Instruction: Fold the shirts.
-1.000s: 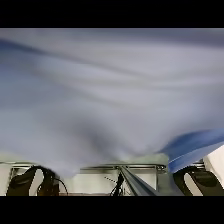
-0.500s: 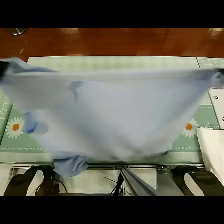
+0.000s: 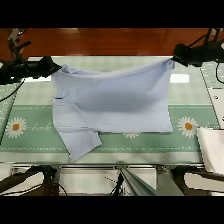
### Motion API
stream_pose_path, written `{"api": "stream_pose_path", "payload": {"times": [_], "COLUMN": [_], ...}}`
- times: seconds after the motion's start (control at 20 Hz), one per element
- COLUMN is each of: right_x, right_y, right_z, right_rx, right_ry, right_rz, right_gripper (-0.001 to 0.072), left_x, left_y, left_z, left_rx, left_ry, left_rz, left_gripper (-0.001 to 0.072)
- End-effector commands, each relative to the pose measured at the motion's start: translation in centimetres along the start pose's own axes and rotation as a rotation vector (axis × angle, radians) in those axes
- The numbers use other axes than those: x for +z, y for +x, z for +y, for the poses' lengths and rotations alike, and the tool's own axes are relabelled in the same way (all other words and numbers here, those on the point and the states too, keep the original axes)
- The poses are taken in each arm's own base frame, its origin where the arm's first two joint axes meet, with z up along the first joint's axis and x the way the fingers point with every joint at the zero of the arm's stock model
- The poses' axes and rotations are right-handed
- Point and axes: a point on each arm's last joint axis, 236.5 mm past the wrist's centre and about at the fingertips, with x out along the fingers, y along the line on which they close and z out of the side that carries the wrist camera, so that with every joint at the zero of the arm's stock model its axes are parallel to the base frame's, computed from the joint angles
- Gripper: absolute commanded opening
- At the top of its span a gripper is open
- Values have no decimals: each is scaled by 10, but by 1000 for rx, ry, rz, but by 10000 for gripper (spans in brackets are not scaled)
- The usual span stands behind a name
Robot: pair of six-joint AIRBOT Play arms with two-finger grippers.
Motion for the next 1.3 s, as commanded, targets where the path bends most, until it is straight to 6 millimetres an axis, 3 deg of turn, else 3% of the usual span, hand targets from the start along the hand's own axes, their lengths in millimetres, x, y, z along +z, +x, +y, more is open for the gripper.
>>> {"api": "stream_pose_path", "payload": {"times": [0.0,0.05,0.15,0.25,0.3,0.4,0.45,0.5,0.6,0.85,1.0,1.25], "right_x": [23,23,17,1,-12,-60,-78,-97,-138,-233,-253,-250], "right_y": [41,37,14,-24,-43,-71,-76,-74,-67,-58,-58,-58], "right_z": [5,3,-17,-58,-81,-131,-140,-135,-122,-98,-94,-86], "right_rx": [215,253,274,207,141,-46,-76,-50,2,103,119,151], "right_ry": [236,255,232,152,108,90,133,140,180,308,318,341], "right_rz": [41,59,112,183,226,339,342,328,290,310,323,313], "right_gripper": [635,629,628,626,626,626,626,626,626,626,625,625], "left_x": [-11,-21,-46,-75,-88,-123,-146,-171,-203,-230,-214,-226], "left_y": [31,28,7,-30,-49,-76,-83,-88,-94,-88,-72,-43], "left_z": [3,9,41,90,110,136,144,151,164,165,155,147], "left_rx": [-37,-29,31,129,160,172,177,178,182,81,-10,-9], "left_ry": [-59,-55,-47,-112,-159,-307,-374,-438,-550,-668,-616,-566], "left_rz": [79,128,257,409,452,490,509,528,514,445,339,403], "left_gripper": [695,705,704,704,704,705,705,705,704,703,703,701]}}
